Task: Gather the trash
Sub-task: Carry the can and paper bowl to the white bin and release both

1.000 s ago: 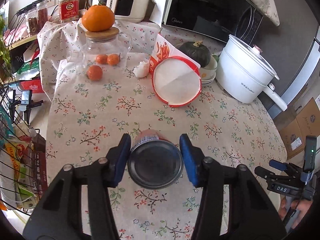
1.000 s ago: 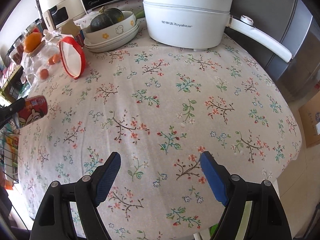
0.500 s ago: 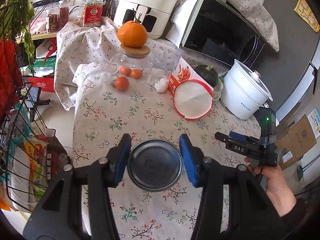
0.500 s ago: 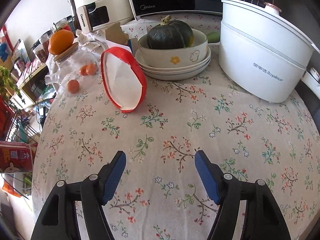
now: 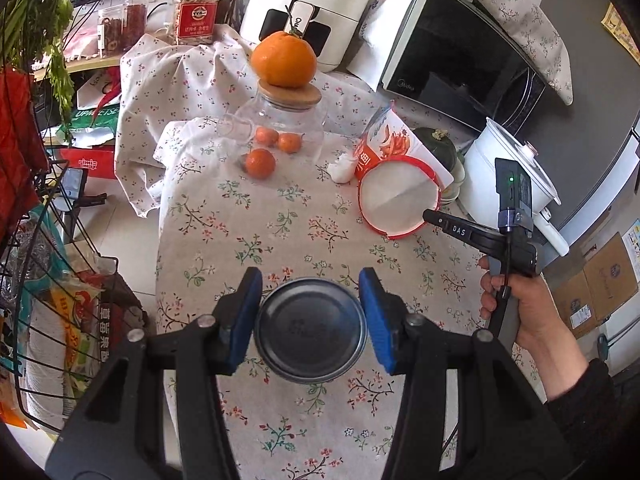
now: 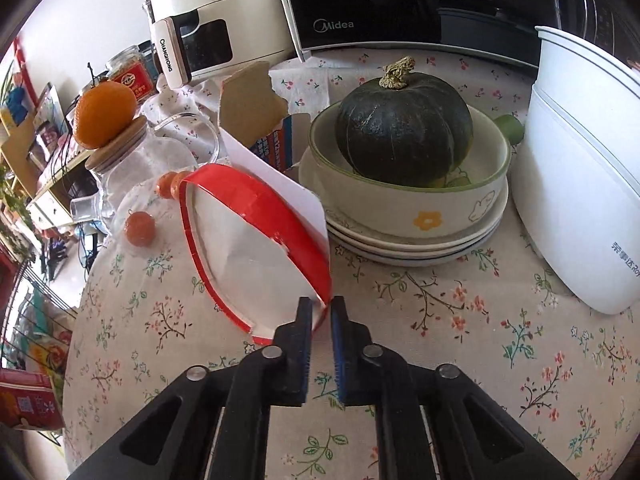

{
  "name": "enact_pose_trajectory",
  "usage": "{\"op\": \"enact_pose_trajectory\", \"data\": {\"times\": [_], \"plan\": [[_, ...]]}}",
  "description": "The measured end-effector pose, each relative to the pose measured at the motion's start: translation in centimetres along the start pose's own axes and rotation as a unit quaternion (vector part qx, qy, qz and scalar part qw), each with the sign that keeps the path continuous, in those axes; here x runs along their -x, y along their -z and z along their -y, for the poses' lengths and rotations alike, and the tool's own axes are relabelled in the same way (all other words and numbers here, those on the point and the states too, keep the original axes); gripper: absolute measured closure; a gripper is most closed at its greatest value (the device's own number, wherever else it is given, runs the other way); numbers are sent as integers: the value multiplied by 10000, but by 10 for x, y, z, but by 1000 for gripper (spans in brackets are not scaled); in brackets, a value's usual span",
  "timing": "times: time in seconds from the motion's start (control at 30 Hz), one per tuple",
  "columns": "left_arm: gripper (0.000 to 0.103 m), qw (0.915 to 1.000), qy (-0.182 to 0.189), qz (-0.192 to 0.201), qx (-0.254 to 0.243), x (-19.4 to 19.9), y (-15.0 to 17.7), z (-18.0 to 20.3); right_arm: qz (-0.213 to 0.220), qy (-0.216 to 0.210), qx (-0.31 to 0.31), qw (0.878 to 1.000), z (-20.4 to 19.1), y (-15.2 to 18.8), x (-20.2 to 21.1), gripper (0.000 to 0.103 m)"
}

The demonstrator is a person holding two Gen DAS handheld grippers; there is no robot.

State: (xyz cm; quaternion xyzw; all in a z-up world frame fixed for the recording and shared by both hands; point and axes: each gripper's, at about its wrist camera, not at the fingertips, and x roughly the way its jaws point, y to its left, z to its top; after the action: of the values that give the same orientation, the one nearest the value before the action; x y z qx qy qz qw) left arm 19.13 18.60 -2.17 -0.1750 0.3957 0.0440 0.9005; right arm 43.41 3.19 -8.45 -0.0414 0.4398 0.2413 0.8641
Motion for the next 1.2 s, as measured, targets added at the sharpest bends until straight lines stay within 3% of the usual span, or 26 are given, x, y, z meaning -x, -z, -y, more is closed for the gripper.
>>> {"op": "enact_pose_trajectory", "data": {"times": [0.33,0.73,0.97,1.2], "plan": [[51,9997,241,-57,-13,9,8,7,-73,125,219,9997,-8,34,66,99],[51,9957,614,-11,-698,35,34,56,-135,787,164,9967,14,107,176,99],[51,9896,956,-32,-1076,48,53,93,-154,1159,-150,9930,43,148,233,99],[51,9802,1337,-224,-1444,50,74,136,-288,1232,-768,9890,76,195,275,99]]}}
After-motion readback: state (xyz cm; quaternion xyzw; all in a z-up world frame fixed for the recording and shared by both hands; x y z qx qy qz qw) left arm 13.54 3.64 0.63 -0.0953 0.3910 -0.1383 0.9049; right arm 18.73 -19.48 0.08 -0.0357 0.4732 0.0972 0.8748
